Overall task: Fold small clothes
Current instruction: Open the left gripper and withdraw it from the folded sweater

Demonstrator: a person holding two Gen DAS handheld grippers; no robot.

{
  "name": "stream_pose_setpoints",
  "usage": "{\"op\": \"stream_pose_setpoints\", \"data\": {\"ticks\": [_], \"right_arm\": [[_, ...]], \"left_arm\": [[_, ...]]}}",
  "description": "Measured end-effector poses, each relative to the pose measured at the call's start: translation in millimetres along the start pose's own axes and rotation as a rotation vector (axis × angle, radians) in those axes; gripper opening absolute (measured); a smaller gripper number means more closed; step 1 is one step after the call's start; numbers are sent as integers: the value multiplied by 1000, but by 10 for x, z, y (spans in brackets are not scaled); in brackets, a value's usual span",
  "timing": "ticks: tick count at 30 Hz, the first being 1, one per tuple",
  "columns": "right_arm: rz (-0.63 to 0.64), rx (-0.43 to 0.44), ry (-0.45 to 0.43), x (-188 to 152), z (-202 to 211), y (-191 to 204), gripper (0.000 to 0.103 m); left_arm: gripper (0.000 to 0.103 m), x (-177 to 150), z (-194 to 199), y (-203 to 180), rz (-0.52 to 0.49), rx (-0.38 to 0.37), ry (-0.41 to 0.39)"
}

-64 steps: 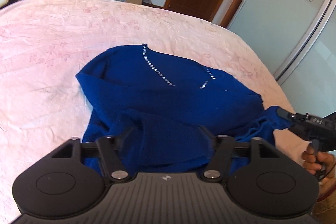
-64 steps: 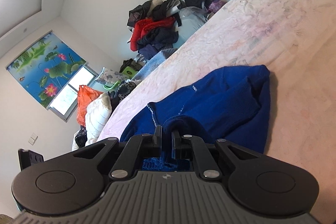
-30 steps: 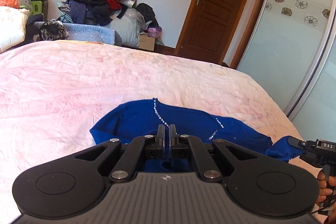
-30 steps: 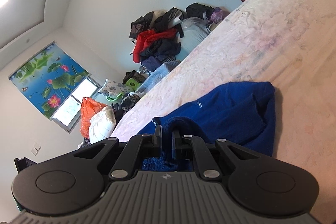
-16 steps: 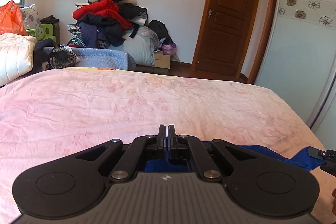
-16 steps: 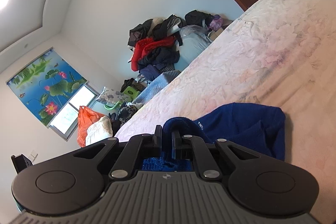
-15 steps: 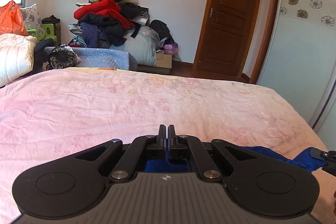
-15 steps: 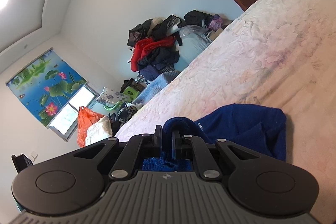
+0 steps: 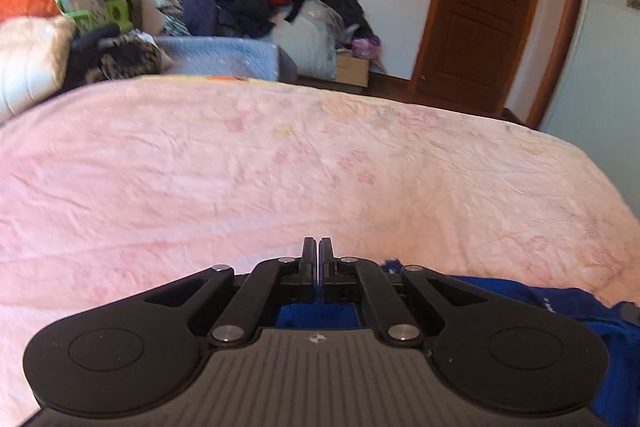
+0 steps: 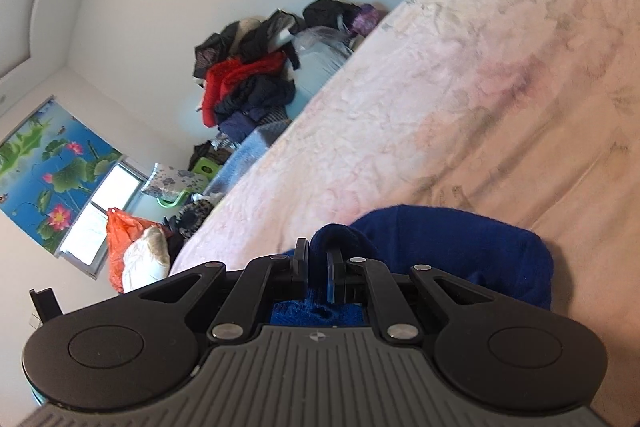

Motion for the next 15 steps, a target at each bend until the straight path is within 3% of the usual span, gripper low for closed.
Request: {"op": "stream_pose_setpoints", "data": {"ticks": [7, 12, 15], "right_arm": [[-8, -10, 30, -15, -16, -103, 14], [27, -7, 40, -12, -17, -45, 17], [38, -8, 46, -8, -20, -39, 17]], "left_arm": [[11, -241, -88, -185, -213, -275, 204], [11, -415, -312, -325, -309, -275, 260], [11, -436, -375, -338, -329, -255, 227]]}}
Point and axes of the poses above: each gripper's, at about its wrist camera, not at the fingertips, and z roughly against the way its jaws point, y to its left, x to its top, the point moved 2 cm from there along -z, roughly the way its jaws point, and after that the axes turned 8 degrees about -y, right-handed, at the moved point
